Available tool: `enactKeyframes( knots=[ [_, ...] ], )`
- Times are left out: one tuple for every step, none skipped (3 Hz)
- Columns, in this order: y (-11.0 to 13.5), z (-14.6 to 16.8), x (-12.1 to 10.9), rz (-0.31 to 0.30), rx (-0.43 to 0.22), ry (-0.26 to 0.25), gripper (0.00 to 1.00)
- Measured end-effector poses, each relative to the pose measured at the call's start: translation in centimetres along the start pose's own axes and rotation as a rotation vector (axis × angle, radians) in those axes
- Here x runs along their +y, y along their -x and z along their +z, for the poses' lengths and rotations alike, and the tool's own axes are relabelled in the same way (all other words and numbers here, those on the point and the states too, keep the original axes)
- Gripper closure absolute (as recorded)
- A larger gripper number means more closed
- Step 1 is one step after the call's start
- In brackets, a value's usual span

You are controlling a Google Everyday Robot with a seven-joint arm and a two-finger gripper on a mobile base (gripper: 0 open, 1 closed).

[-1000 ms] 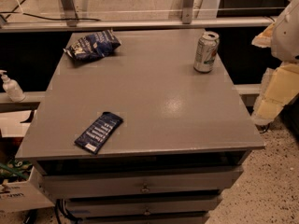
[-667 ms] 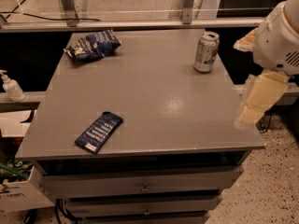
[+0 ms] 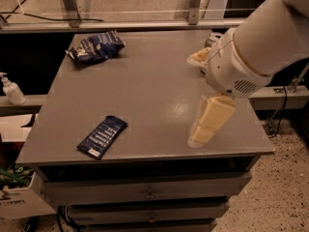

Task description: Pick rxbar blueberry

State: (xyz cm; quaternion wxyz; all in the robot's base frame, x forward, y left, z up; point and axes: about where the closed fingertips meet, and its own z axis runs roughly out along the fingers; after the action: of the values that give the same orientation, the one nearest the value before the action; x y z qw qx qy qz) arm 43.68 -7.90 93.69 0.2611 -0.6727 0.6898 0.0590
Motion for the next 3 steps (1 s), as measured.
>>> enactKeyframes(
  knots=[
    [2.96, 2.86, 0.5, -0.045, -0.074, 0.017, 0.0],
    [3.3, 2.94, 0.44, -0.048, -0.081, 0.011, 0.0],
    [3.06, 2.62, 0.39, -0.04, -0.094, -0.01, 0.0]
  ],
)
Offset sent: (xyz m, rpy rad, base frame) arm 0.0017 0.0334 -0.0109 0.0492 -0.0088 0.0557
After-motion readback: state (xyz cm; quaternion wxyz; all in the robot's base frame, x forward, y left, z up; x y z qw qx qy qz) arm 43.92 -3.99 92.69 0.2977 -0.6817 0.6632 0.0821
